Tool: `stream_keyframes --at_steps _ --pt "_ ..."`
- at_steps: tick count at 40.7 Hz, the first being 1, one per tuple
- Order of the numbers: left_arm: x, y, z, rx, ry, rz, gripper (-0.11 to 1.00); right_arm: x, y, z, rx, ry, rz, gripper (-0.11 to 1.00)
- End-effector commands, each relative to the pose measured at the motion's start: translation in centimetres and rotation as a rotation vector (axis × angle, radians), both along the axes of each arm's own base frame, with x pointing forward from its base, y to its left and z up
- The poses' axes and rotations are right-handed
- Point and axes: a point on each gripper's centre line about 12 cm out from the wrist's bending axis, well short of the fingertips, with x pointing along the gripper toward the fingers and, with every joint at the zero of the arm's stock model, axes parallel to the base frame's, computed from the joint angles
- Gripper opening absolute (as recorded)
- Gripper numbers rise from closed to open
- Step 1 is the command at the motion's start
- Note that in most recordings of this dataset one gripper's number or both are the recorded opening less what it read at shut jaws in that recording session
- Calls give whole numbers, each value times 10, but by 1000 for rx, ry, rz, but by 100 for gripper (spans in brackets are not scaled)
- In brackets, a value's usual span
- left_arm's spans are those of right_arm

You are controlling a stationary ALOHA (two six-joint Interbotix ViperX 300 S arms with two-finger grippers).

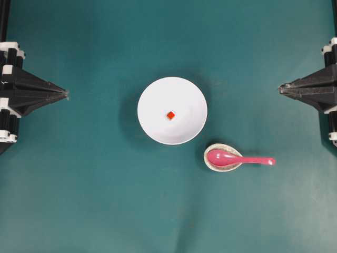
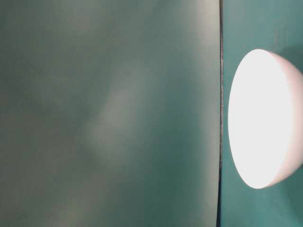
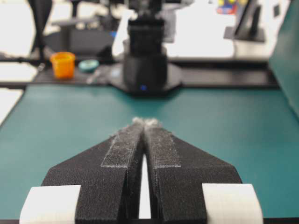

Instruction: Grip the spoon and scoop the red block from the bowl with right arm.

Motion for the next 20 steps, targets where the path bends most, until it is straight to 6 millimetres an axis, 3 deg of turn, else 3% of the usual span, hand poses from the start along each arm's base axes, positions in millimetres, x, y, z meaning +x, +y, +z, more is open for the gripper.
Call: stream_keyframes --at_steps 1,20 --pt "2 -2 9 12 -6 -10 0 1 3 10 20 -34 14 0" --pt "2 -2 8 -9 11 -13 0 1 0 22 148 -103 9 0"
